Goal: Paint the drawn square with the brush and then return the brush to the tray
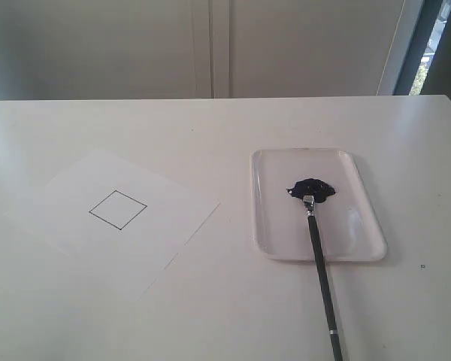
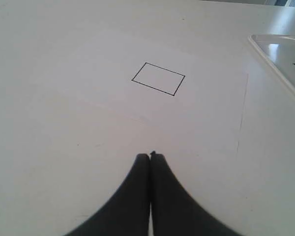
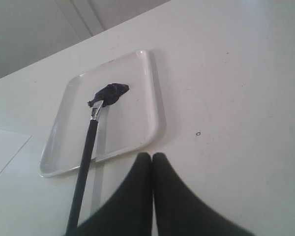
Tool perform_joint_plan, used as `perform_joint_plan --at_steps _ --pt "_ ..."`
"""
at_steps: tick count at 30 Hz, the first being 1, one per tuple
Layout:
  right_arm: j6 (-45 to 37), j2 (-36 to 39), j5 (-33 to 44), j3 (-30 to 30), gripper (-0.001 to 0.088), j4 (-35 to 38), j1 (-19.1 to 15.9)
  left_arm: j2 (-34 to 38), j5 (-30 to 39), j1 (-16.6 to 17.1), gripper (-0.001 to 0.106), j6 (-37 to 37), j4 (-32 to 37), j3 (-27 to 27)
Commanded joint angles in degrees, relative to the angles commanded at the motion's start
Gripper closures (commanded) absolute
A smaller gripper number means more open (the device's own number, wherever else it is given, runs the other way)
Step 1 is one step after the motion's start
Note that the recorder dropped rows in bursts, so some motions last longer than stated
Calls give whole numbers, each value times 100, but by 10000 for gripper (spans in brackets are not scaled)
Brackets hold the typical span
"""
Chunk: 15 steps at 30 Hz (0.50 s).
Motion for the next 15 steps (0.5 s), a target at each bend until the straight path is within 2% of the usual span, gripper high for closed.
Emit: perform_joint_plan --at_steps 4,7,9,12,15 --pt "0 0 -212 0 868 -38 0 0 -66 0 1053 47 0 0" --pt "0 0 -650 0 868 -38 0 0 -530 0 1053 35 -124 0" --pt "108 0 -1180 0 868 0 0 0 -857 0 1053 -221 -780 0" --pt "986 0 -1973 0 868 24 0 0 -1150 0 1053 -493 -1614 0" --pt "1223 0 -2805 0 868 1 0 0 -1585 0 1053 -441 -1682 0"
